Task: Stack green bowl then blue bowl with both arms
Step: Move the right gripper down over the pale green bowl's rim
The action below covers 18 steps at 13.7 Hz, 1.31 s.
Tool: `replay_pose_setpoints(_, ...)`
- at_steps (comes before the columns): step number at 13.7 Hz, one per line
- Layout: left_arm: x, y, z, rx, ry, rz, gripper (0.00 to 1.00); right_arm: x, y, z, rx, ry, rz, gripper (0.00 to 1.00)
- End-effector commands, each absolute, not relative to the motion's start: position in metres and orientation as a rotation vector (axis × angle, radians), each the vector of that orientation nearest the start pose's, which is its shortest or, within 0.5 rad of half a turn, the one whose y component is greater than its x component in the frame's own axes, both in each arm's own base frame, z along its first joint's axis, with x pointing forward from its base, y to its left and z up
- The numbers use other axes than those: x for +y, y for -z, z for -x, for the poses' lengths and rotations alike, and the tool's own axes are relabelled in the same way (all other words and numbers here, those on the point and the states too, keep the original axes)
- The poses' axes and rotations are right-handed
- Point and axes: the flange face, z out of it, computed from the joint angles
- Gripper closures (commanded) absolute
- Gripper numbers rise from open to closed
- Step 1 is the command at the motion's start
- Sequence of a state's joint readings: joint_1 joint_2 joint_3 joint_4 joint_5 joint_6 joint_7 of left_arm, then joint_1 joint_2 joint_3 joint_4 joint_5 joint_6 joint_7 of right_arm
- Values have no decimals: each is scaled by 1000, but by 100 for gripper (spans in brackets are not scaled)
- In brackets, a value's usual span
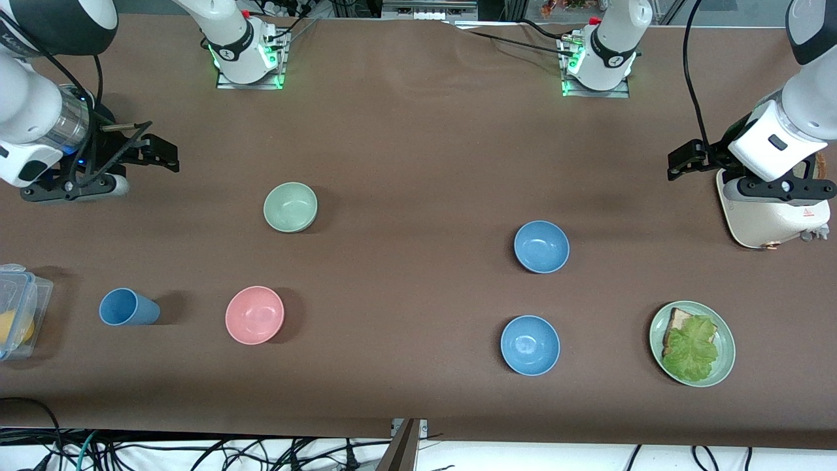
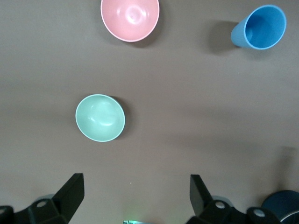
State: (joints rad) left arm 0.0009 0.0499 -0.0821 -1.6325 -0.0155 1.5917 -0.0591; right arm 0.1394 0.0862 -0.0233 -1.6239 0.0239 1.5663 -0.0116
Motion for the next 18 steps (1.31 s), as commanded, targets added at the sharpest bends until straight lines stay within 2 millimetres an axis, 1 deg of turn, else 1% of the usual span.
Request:
replay_pose_setpoints(1, -46, -577, -565, 24, -145, 3139, 0, 69, -521, -566, -198, -232, 3111, 0)
replay_pose_setpoints(5, -45, -576, -565, 22, -147, 3139, 0, 74, -442, -562, -177, -151, 3109, 0)
replay_pose_setpoints(6, -45, -577, -565, 24, -145, 3139, 0, 85, -421, -557, -165, -138, 3111, 0)
replay_pose_setpoints(7, -45, -577, -565, 24, -145, 3139, 0, 100, -405, -551, -148, -108, 3113, 0)
replay_pose_setpoints(9, -44, -577, -565, 22, -145, 3139, 0, 114, -372, -542, -119, -55, 3111, 0)
replay_pose_setpoints(12, -44, -577, -565, 22, -145, 3139, 0, 111, -304, -524, -112, 18, 3105, 0)
replay_pose_setpoints(13, -44, -576, -565, 22, -147, 3139, 0, 111, -285, -516, -114, 28, 3104, 0)
replay_pose_setpoints(15, -44, -577, -565, 22, -145, 3139, 0, 110, -262, -508, -110, -10, 3107, 0)
replay_pose_setpoints(17, -44, -577, -565, 22, -145, 3139, 0, 110, -247, -501, -60, -49, 3111, 0)
replay_pose_setpoints(18, -44, -576, -565, 22, -147, 3139, 0, 110, -244, -499, -43, -49, 3112, 0)
